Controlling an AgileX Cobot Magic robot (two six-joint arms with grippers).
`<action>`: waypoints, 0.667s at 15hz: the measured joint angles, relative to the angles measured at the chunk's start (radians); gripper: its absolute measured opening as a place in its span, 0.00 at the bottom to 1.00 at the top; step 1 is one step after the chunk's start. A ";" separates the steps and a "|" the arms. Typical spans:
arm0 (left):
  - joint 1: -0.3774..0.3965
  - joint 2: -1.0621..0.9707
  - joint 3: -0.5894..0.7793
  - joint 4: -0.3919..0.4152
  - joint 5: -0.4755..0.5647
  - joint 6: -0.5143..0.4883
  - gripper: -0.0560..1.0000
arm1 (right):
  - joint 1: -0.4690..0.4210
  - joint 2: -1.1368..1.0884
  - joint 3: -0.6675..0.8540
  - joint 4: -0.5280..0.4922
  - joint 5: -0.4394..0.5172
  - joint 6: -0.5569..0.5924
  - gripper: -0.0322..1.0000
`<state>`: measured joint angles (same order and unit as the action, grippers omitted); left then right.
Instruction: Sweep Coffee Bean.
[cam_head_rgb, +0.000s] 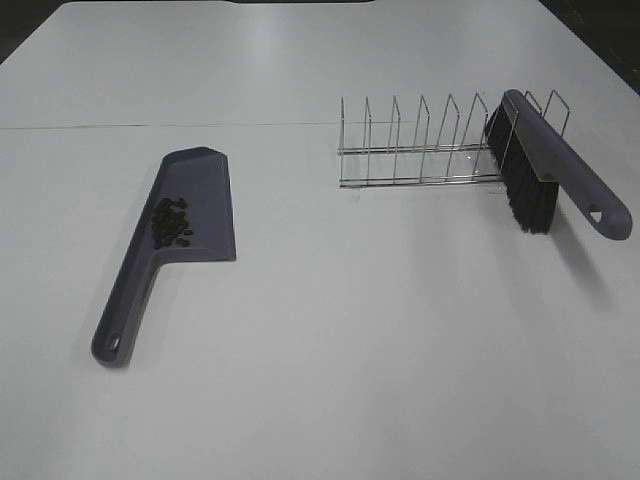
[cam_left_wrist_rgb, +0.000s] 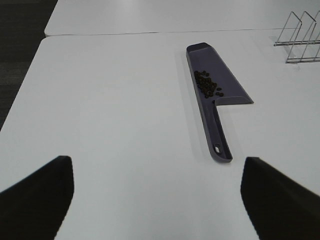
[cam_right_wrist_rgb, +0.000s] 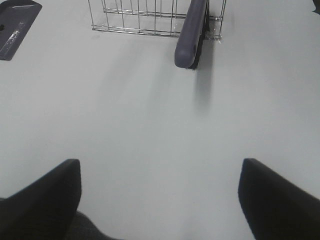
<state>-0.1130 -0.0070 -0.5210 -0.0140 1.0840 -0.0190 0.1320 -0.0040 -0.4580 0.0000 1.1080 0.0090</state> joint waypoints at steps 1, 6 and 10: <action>0.000 0.000 0.000 0.000 0.000 0.000 0.84 | 0.000 0.000 0.000 0.000 0.000 0.000 0.76; 0.000 0.000 0.000 0.000 0.000 0.002 0.84 | 0.000 0.000 0.000 0.000 0.000 0.000 0.76; 0.000 0.000 0.000 0.000 0.000 0.002 0.84 | 0.000 0.000 0.000 0.000 0.000 0.000 0.76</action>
